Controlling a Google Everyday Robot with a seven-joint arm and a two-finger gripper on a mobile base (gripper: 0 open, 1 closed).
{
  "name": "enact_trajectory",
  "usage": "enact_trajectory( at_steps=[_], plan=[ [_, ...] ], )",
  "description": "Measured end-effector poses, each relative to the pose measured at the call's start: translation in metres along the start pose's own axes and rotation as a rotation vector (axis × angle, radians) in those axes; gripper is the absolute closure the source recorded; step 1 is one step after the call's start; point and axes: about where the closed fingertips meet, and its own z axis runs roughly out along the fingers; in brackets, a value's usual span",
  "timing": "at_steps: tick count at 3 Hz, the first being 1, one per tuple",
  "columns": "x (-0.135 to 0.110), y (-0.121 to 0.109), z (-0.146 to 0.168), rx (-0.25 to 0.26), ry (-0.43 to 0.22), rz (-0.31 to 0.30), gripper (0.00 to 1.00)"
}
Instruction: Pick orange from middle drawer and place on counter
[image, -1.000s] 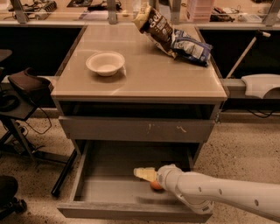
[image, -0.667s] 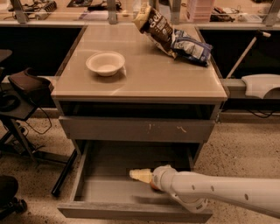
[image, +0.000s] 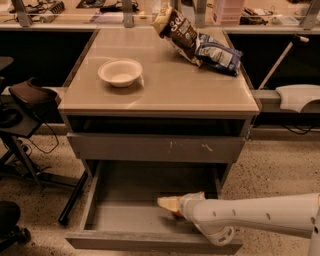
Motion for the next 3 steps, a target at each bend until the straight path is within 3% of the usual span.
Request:
enact_trajectory(
  at_steps=[1,2,3],
  plan=[
    [-0.005,-0.009,0.000,0.034,-0.020,0.001,0.00],
    [0.002,-0.010,0.006,-0.007,0.022,0.002,0.00],
    [0.012,-0.036,0.027,-0.047,0.113,-0.051,0.00]
  ],
)
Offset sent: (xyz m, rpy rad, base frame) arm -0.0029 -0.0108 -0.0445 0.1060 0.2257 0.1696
